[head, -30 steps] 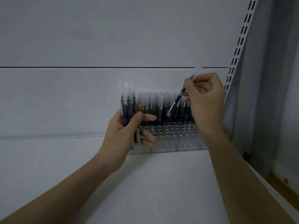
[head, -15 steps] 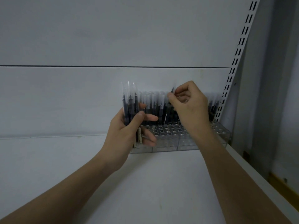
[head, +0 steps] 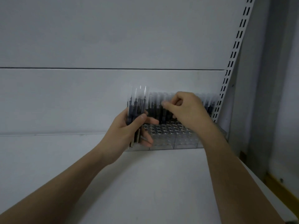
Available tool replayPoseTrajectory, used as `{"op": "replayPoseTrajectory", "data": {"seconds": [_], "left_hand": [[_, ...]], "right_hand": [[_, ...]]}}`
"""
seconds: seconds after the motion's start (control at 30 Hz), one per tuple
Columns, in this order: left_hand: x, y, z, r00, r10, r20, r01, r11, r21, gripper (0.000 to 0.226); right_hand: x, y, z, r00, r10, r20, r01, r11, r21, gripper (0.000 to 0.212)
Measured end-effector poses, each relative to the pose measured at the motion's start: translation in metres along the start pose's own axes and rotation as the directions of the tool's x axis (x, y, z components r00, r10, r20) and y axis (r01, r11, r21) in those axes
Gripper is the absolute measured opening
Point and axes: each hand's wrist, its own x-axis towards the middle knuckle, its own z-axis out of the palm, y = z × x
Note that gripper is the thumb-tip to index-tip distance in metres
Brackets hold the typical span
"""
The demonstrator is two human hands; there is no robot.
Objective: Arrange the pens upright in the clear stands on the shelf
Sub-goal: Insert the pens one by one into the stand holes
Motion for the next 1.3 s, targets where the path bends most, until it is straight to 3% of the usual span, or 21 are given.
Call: {"op": "replayPoseTrajectory", "data": {"seconds": [0.2, 0.43, 0.63, 0.8, 1.03, 1.3], "left_hand": [[0.013, 0.011, 0.018, 0.997, 0.021, -0.08, -0.026, 0.998, -0.057, 0.02], [0.031, 0.011, 0.026, 0.998, -0.025, -0.054, 0.02, 0.997, -0.08, 0.027], [0.024, 0.001, 0.019, 0.999, -0.03, -0.011, 0.029, 0.997, -0.078, 0.025], [0.021, -0.003, 0.017, 1.0, -0.029, -0.004, 0.029, 0.999, -0.028, 0.025], [0.023, 0.0, 0.016, 1.0, -0.021, 0.015, 0.021, 0.998, -0.063, 0.029], [0.022, 0.0, 0.019, 0.998, -0.059, 0.029, 0.061, 0.994, -0.086, 0.025]], "right_hand": [[-0.004, -0.01, 0.004, 0.981, -0.12, -0.152, 0.152, 0.963, 0.222, 0.017], [-0.001, -0.006, 0.001, 0.966, -0.08, -0.248, 0.167, 0.92, 0.355, 0.015], [-0.001, -0.006, -0.003, 0.992, 0.033, -0.123, 0.036, 0.854, 0.519, 0.015], [-0.004, -0.013, -0.003, 0.999, -0.032, 0.039, 0.004, 0.818, 0.575, 0.02], [-0.002, -0.012, 0.001, 0.995, -0.06, 0.085, -0.008, 0.769, 0.639, 0.024], [0.0, -0.01, 0.0, 1.0, 0.0, 0.021, -0.015, 0.72, 0.694, 0.03]]}}
